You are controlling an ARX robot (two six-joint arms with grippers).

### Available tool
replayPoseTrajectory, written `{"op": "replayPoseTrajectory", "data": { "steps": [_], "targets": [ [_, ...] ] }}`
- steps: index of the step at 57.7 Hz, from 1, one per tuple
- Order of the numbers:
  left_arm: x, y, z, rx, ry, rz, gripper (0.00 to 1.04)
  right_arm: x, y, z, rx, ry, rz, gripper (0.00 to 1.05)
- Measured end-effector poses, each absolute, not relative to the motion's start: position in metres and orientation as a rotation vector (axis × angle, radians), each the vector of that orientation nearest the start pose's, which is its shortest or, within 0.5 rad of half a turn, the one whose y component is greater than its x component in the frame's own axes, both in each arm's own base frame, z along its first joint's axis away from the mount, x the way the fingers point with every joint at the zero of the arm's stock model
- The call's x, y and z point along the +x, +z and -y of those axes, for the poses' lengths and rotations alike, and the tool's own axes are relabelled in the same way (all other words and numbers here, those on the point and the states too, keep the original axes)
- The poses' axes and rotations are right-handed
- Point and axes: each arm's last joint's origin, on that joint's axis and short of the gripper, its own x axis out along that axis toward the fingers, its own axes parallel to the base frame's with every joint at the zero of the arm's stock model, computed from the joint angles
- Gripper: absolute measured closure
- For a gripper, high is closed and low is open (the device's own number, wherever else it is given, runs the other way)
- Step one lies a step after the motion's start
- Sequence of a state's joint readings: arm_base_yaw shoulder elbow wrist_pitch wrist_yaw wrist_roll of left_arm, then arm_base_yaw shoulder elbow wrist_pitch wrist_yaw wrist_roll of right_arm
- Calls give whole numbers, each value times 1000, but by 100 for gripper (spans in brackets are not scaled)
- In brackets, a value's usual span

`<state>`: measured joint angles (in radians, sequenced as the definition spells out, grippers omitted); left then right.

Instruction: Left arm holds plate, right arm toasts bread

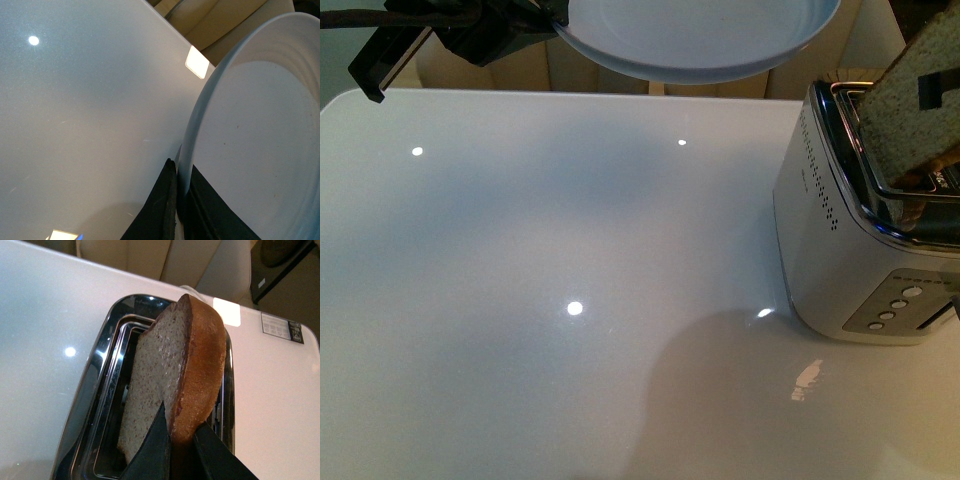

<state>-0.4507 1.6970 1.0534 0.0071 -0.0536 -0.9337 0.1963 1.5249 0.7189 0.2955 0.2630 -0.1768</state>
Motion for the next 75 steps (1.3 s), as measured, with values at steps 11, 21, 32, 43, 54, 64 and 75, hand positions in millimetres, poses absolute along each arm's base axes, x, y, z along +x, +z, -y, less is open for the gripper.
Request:
{"op": "replayPoseTrajectory", "data": {
  "steps": [11,21,32,43,54,64,75],
  "targets": [
    [327,209,157,-732,-65,-743,102,303,174,-55,-303,-4,-563,101],
    [327,209,157,-732,-65,-743,102,311,160,-59,-310,3,-587,101],
    [327,209,157,-732,-65,-743,102,317,142,-60,-316,7,-621,93],
    [327,209,157,-732,-65,-743,102,316,146,-57,-282,-9,-601,64],
    [327,209,157,-732,-65,-743,102,298,177,-43,-145,-50,-491,38],
    [327,209,157,-732,-65,-743,102,252,227,-23,-51,-99,-244,12],
    [327,209,157,-731,-64,-743,102,217,249,-13,-31,-124,-96,10]
  ]
}}
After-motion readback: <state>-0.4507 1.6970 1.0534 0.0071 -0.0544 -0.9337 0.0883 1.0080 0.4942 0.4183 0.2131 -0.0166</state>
